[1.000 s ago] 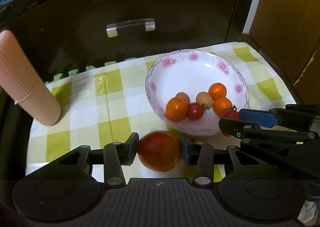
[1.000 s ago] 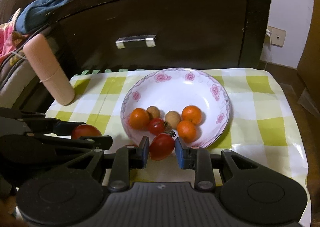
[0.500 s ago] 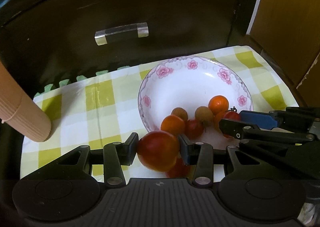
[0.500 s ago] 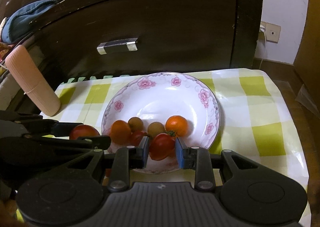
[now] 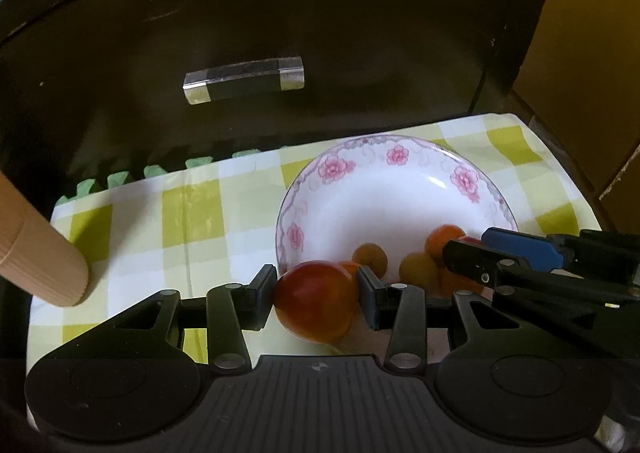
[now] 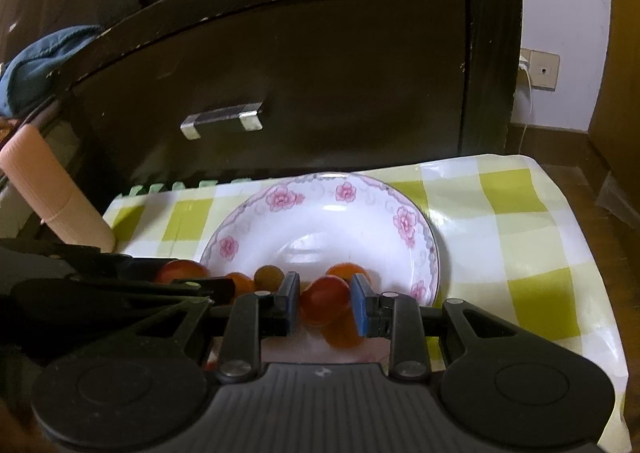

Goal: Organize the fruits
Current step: 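Carry the large tomato and cherry tomato over the bowl with both tools, then open both tools to drop the tomatoes into the bowl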

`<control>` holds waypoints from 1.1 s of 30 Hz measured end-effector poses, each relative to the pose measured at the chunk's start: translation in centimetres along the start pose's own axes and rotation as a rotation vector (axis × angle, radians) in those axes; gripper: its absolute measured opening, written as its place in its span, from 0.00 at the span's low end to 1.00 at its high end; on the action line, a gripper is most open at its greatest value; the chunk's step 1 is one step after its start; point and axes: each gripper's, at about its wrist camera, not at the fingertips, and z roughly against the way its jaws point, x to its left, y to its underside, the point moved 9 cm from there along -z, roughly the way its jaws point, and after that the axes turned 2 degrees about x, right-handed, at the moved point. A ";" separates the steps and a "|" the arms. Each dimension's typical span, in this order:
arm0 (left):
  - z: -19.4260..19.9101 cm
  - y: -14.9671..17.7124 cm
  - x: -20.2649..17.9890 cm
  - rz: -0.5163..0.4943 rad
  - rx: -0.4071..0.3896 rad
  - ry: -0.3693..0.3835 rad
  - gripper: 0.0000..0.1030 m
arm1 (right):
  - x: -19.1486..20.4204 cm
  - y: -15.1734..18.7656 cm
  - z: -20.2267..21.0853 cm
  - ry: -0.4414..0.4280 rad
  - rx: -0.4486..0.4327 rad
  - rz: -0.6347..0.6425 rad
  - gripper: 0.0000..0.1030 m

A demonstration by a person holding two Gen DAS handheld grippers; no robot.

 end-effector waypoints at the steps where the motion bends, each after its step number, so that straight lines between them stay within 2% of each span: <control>1: -0.2 -0.1 0.0 0.004 0.001 0.004 0.49 | -0.1 -0.2 -0.1 -0.002 -0.002 -0.004 0.27; 20: -2.9 -2.1 -0.7 0.023 -0.001 0.032 0.50 | -2.5 -1.6 -2.7 -0.022 -0.005 -0.099 0.27; 33: -3.4 -2.6 -0.9 0.038 -0.001 0.036 0.56 | -3.5 -1.8 -3.4 -0.017 0.002 -0.132 0.27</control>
